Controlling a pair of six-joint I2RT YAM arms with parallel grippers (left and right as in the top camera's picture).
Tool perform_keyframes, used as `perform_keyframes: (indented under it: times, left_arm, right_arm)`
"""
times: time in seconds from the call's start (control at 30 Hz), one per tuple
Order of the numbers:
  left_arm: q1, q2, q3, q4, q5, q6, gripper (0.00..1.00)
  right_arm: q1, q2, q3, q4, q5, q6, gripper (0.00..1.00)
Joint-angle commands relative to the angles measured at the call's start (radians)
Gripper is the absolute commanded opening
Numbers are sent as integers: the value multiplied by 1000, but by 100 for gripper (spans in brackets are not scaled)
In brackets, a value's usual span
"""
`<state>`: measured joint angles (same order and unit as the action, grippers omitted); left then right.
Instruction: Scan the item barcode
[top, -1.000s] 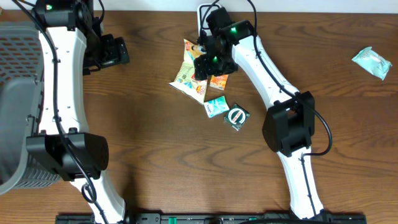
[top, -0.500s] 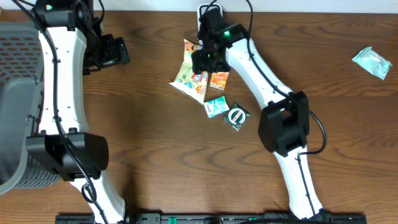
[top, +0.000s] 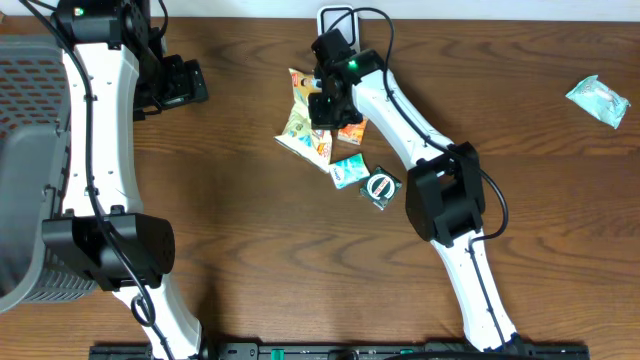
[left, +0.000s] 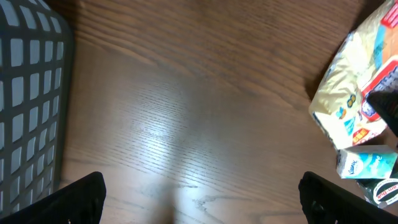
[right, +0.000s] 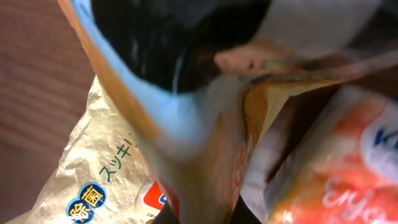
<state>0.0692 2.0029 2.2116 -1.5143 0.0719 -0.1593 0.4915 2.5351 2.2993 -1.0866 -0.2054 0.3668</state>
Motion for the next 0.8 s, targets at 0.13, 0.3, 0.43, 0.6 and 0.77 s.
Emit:
perform_keyframes:
  times: [0.13,0.3,0.43,0.6,0.77]
  left_arm:
    - [4,6,4,-3,-9,6,98]
    - [4,6,4,-3,-9,6,98]
    - [4,6,4,-3,-9,6,98]
    - [4,6,3,-3,-9,6,98]
    - [4,6,4,-3,-9,6,98]
  right_arm:
    - [-99,-107,-5,-109,-350,-199,1]
    - [-240,-163,-5,-235,-633,-434,1]
    - [-339,-164,-5,-371,-782,-680,1]
    - [-509,-164,-5,-529,-602,-862,1]
    - [-596,-161,-5,-518,-369,-819,1]
